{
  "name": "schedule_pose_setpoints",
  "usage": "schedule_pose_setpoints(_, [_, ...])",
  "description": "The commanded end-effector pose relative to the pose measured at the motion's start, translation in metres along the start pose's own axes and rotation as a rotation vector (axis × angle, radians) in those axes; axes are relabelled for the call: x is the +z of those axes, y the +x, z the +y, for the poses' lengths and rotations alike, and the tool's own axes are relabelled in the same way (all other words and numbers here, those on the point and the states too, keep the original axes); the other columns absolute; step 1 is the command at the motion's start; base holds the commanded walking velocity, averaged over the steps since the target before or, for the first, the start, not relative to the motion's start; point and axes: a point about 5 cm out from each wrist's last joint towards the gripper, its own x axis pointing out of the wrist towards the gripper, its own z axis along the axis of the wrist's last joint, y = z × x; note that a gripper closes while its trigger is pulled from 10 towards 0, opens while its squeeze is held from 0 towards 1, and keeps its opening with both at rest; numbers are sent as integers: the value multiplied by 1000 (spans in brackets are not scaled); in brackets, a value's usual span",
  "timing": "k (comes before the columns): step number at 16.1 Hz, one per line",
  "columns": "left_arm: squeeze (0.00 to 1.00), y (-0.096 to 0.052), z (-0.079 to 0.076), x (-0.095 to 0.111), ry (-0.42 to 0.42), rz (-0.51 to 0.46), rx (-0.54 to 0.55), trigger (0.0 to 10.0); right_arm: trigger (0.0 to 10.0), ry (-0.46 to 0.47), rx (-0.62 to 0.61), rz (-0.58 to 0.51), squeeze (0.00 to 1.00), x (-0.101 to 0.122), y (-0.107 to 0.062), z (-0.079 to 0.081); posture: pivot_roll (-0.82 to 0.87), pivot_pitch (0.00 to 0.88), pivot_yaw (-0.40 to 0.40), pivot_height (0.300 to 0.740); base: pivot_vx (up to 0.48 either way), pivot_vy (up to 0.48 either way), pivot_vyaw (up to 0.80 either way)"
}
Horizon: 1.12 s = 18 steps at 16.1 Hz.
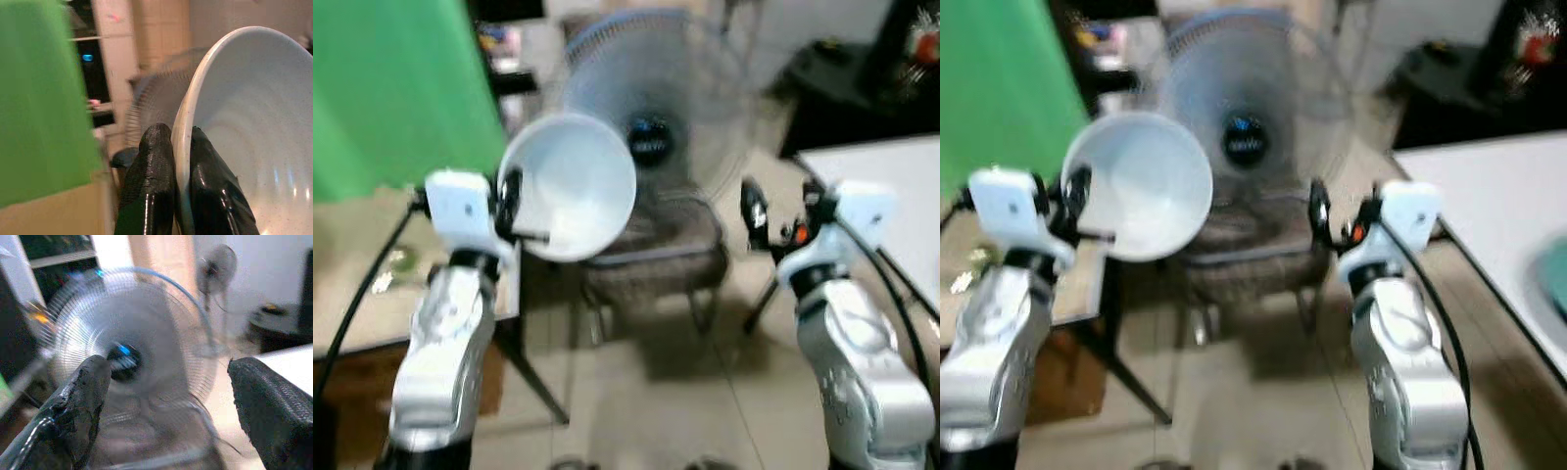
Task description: Setting the table
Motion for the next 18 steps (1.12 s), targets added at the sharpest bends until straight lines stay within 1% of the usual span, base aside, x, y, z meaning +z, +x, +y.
schedule_pose_setpoints(1, [0,-3,-5,6,83,-39,-52,10000,10000,-37,-33,14,0,-7,-2,-6,-75,0,63,740,0,0,-800])
schedule_pose_setpoints(2, [0,-7,-5,1,106,-9,-60,10000,10000,-52,-53,27,0,-12,-4,-11,-75,0,63,740,0,0,-800])
schedule_pose_setpoints(4, [0,-14,-2,-5,84,14,-48,10000,10000,-69,-65,59,0,-22,-10,-17,-71,0,52,740,0,0,-800])
schedule_pose_setpoints(5, [0,-21,3,-12,88,33,-27,10000,10000,-118,-68,89,0,-34,-14,-20,-72,0,55,740,0,0,-800])
schedule_pose_setpoints(6, [0,-23,8,-19,105,59,-15,10000,10000,-152,-50,111,0,-41,-15,-19,-70,0,56,740,0,0,-800])
schedule_pose_setpoints(7, [0,-23,8,-19,105,59,-15,10000,10000,-152,-50,111,0,-41,-15,-19,-70,0,56,740,0,0,-800])
schedule_pose_setpoints(8, [0,-23,10,-24,138,82,-19,10000,10000,-151,-43,122,0,-43,-15,-19,-66,0,47,740,0,0,-800])
schedule_pose_setpoints(9, [0,-23,10,-28,149,102,-22,10000,10000,-154,-63,127,0,-44,-15,-22,-67,0,51,740,0,0,-800])
schedule_pose_setpoints(11, [0,-24,10,-32,126,127,-29,10000,10000,-165,-107,128,0,-45,-17,-30,-72,0,51,740,0,0,-800])
schedule_pose_setpoints(14, [0,-25,10,-39,131,148,-44,10000,10000,-174,-126,138,0,-49,-20,-36,-78,0,54,740,0,0,-800])
schedule_pose_setpoints(17, [0,-21,10,-39,117,141,-46,10000,10000,-168,-132,122,0,-44,-19,-37,-87,0,57,740,0,415,-800])
schedule_pose_setpoints(18, [0,-18,11,-38,125,130,-46,10000,10000,-154,-149,112,0,-43,-20,-35,-93,0,60,740,0,454,-800])
